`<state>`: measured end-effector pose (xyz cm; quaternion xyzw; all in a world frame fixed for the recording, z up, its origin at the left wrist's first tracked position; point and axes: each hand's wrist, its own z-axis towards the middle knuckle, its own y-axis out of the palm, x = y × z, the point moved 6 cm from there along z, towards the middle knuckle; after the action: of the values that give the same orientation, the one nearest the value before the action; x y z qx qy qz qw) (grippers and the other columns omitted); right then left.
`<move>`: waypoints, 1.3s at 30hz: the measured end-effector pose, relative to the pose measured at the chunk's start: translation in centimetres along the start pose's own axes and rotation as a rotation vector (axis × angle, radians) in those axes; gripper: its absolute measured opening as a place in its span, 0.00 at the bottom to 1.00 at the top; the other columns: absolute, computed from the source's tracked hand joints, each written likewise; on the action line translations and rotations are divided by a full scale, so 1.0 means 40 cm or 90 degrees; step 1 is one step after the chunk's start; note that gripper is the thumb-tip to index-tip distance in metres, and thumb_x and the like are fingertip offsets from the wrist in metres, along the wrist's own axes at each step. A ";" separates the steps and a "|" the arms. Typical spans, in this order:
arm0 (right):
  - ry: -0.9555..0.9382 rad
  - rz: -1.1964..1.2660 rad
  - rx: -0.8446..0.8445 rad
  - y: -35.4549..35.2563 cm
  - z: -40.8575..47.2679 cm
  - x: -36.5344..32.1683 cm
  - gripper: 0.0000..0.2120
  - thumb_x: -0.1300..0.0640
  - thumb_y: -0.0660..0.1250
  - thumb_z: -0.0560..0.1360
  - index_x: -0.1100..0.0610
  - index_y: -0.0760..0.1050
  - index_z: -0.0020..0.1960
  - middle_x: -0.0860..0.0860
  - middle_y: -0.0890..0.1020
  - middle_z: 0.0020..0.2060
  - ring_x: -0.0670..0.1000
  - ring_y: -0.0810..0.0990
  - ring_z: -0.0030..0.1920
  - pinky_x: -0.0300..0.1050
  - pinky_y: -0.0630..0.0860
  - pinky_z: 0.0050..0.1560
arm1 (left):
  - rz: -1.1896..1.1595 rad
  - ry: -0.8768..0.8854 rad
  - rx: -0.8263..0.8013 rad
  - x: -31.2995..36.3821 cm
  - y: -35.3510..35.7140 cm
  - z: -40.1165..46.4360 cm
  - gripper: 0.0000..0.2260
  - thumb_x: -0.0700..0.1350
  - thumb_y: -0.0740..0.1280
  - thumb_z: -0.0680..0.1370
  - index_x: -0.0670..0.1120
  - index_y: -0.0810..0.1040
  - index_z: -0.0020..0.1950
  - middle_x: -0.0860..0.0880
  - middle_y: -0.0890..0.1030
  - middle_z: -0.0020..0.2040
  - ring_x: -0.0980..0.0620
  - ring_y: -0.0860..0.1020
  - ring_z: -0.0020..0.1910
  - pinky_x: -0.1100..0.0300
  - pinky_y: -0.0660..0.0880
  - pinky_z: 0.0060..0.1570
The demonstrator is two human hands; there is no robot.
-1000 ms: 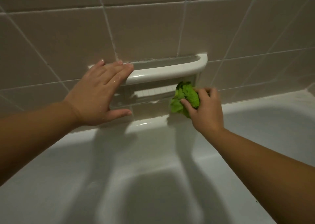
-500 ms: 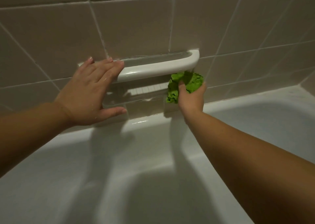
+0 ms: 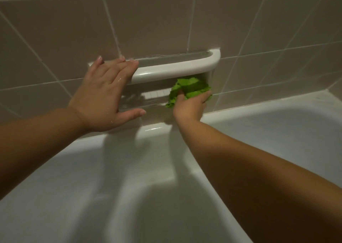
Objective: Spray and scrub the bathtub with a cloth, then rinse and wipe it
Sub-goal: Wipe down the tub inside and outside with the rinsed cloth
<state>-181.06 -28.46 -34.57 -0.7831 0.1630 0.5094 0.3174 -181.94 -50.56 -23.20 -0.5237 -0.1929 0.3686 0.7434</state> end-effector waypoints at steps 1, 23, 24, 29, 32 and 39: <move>-0.013 -0.016 -0.025 0.029 -0.030 0.005 0.48 0.48 0.68 0.82 0.55 0.34 0.84 0.58 0.58 0.81 0.64 0.66 0.76 0.58 0.66 0.73 | -0.001 0.000 0.000 0.001 0.000 0.000 0.48 0.74 0.60 0.73 0.44 0.57 0.83 0.42 0.67 0.79 0.40 0.63 0.79 0.38 0.51 0.79; -0.009 0.030 -0.119 0.359 -0.133 0.089 0.39 0.30 0.68 0.58 0.49 0.71 0.63 0.49 0.85 0.52 0.57 0.85 0.53 0.58 0.82 0.57 | -0.101 0.051 -0.101 -0.087 -0.024 -0.068 0.52 0.57 0.77 0.71 0.45 0.49 0.85 0.43 0.55 0.83 0.44 0.51 0.83 0.41 0.53 0.81; -0.021 0.025 -0.137 0.391 -0.131 0.106 0.37 0.29 0.66 0.57 0.48 0.73 0.60 0.48 0.85 0.49 0.56 0.86 0.50 0.58 0.83 0.54 | -0.107 0.048 -0.104 -0.089 -0.025 -0.070 0.52 0.57 0.77 0.72 0.46 0.49 0.85 0.43 0.55 0.84 0.45 0.50 0.83 0.41 0.54 0.81; 0.032 0.131 -0.083 0.314 -0.134 0.063 0.32 0.34 0.72 0.58 0.46 0.77 0.58 0.45 0.86 0.46 0.55 0.86 0.45 0.62 0.84 0.51 | -0.129 0.042 -0.125 -0.099 -0.036 -0.077 0.51 0.54 0.78 0.72 0.46 0.49 0.85 0.45 0.54 0.84 0.48 0.48 0.84 0.47 0.52 0.81; -0.015 0.145 -0.212 0.302 -0.203 0.013 0.14 0.51 0.76 0.72 0.50 0.80 0.57 0.51 0.86 0.46 0.56 0.86 0.44 0.58 0.86 0.44 | -0.152 0.035 -0.122 -0.099 -0.039 -0.079 0.50 0.53 0.77 0.72 0.46 0.49 0.85 0.46 0.53 0.84 0.49 0.47 0.84 0.51 0.50 0.81; -0.084 0.000 -0.166 0.135 -0.194 0.070 0.34 0.40 0.79 0.66 0.44 0.71 0.68 0.45 0.82 0.55 0.51 0.82 0.55 0.52 0.80 0.58 | -0.160 -0.001 -0.101 -0.091 -0.030 -0.082 0.51 0.52 0.78 0.72 0.47 0.49 0.85 0.47 0.52 0.84 0.50 0.46 0.84 0.45 0.52 0.81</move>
<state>-177.58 -37.44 -36.71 -0.7825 0.0741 0.5766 0.2230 -181.72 -55.59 -22.98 -0.5524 -0.2862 0.2564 0.7398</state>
